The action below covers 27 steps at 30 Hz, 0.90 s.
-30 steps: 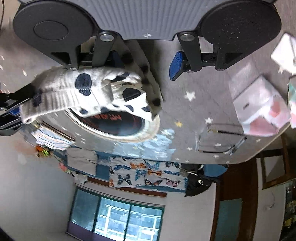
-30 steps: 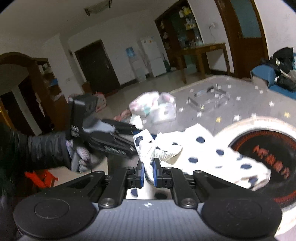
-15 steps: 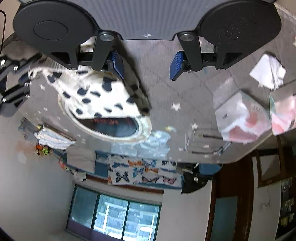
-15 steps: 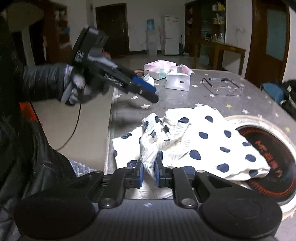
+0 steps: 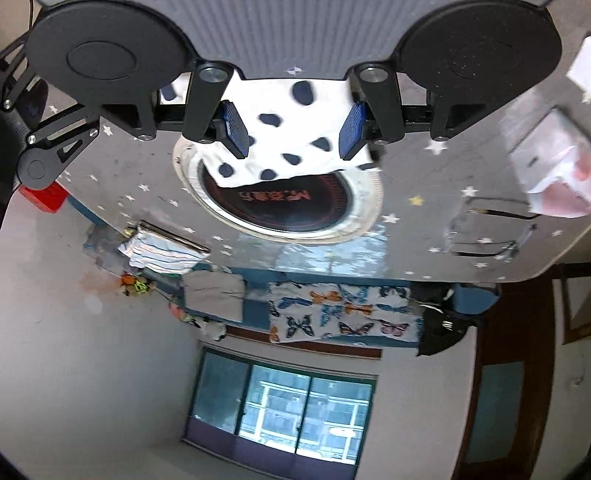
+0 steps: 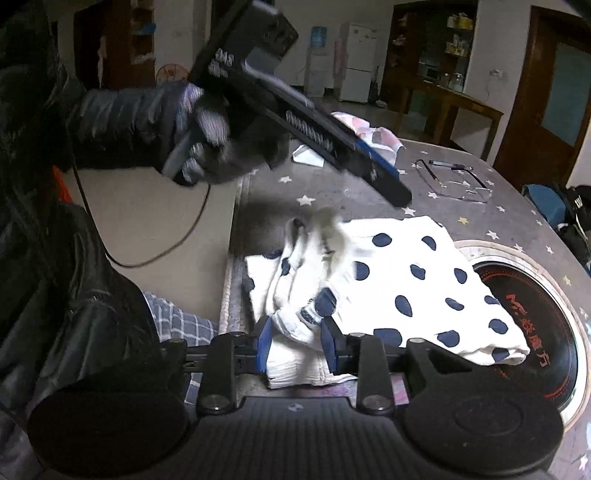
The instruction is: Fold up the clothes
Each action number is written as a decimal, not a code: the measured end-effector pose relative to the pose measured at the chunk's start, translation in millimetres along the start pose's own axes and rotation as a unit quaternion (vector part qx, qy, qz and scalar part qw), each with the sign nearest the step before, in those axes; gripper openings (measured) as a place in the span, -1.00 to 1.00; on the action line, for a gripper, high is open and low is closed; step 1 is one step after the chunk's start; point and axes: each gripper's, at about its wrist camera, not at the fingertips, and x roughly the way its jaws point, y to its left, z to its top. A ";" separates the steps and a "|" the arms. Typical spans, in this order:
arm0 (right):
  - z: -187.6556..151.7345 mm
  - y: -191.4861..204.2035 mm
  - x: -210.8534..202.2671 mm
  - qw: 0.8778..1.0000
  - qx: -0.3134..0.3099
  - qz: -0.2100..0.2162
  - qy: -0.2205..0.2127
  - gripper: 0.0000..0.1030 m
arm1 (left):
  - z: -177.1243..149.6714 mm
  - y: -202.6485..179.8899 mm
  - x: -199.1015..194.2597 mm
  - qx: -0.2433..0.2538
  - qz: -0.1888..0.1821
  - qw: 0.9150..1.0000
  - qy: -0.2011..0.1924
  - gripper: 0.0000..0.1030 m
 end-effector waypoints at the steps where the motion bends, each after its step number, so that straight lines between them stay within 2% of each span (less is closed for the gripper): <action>1: 1.1 -1.6 -4.1 1.000 0.010 0.001 -0.005 -0.29 | 1.4 -2.6 3.5 0.002 -0.005 1.000 0.001 0.12; 9: 5.9 -22.9 -15.3 0.993 0.100 -0.030 -0.050 -0.26 | -19.3 -12.2 -3.3 0.019 -0.013 1.000 0.014 0.08; 13: 9.4 -23.5 -3.7 0.991 0.113 -0.039 -0.059 -0.26 | -32.7 -15.9 -9.8 0.028 -0.014 0.999 0.021 0.05; 18: 8.1 -13.2 17.1 0.992 0.108 -0.019 -0.059 -0.26 | -48.9 -19.9 -17.7 0.038 -0.009 0.999 0.030 -0.01; 22: 4.1 -1.9 30.8 0.994 0.096 -0.004 -0.042 -0.26 | -58.4 -24.2 -20.0 0.055 0.002 0.998 0.036 -0.01; 27: 3.4 8.9 32.6 0.997 0.068 -0.017 -0.027 -0.21 | -56.4 -22.0 -27.7 0.047 0.008 0.999 0.024 0.02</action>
